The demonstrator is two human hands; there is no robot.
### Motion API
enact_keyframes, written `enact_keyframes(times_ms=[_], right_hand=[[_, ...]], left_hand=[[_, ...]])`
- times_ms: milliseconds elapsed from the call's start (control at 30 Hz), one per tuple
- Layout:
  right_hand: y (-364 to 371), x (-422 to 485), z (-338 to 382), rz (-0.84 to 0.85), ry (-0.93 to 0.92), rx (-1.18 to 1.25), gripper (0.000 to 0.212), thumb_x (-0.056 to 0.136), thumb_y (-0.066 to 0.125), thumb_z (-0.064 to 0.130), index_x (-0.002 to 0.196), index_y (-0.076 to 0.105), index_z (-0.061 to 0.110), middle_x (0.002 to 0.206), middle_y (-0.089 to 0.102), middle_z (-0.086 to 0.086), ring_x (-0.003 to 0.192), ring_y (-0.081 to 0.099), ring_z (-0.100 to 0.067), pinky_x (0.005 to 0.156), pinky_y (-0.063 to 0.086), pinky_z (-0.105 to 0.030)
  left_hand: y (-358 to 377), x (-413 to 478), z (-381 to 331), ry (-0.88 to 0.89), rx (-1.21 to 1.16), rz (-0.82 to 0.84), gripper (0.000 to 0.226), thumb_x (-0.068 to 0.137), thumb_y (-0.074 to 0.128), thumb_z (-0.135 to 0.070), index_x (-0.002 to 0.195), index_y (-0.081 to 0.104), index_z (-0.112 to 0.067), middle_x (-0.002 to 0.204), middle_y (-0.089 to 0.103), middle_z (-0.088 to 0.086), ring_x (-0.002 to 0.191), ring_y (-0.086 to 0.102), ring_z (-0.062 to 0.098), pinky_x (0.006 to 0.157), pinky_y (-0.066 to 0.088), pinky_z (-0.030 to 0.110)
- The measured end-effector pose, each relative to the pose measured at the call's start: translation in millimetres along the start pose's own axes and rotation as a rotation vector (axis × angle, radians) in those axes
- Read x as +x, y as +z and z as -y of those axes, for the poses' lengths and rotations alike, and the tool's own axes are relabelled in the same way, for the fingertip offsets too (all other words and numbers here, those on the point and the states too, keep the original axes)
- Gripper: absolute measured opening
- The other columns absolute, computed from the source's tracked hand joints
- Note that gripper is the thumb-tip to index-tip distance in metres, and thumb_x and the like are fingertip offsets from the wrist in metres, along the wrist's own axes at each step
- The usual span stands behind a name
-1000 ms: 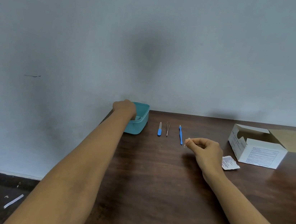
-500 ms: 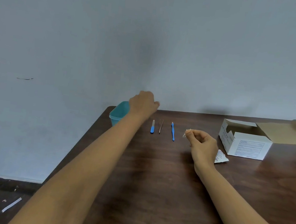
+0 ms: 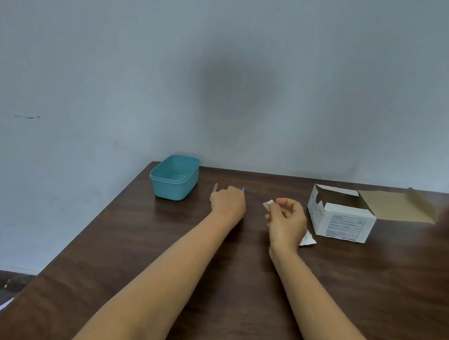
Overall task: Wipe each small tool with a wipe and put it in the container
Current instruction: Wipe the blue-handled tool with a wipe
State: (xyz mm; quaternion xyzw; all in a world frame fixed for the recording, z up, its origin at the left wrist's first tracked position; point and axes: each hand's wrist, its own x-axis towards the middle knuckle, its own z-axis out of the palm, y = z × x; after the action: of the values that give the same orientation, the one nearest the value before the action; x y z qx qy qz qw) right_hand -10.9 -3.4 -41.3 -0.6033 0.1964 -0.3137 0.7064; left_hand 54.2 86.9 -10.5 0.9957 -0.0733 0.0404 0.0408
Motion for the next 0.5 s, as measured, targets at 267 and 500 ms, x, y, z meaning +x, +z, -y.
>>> enact_keyframes(times_ms=[267,500], right_hand=[[-9.6,-8.9,11.2,0.046,0.035,0.107,0.009,0.082,0.062,0.002,0.079,0.062,0.01,0.063,0.064,0.002,0.05,0.053,-0.001,0.06,0.045,-0.022],[-29.6,-26.4,22.0,0.128,0.083,0.192,0.017,0.079,0.067,-0.005,0.078,0.062,0.011,0.065,0.061,0.0,0.057,0.048,-0.009,0.051,0.042,-0.014]], left_hand=[[2.5,-39.7,6.8,-0.021,-0.514,-0.073,0.036,0.104,0.033,-0.031,0.109,0.052,-0.001,0.109,0.062,0.016,0.098,0.06,0.032,0.075,0.044,0.038],[8.8,-103.5,11.8,0.071,-0.76,-0.165,0.025,0.101,0.04,-0.034,0.093,0.051,-0.014,0.088,0.066,0.005,0.077,0.063,0.024,0.074,0.053,0.043]])
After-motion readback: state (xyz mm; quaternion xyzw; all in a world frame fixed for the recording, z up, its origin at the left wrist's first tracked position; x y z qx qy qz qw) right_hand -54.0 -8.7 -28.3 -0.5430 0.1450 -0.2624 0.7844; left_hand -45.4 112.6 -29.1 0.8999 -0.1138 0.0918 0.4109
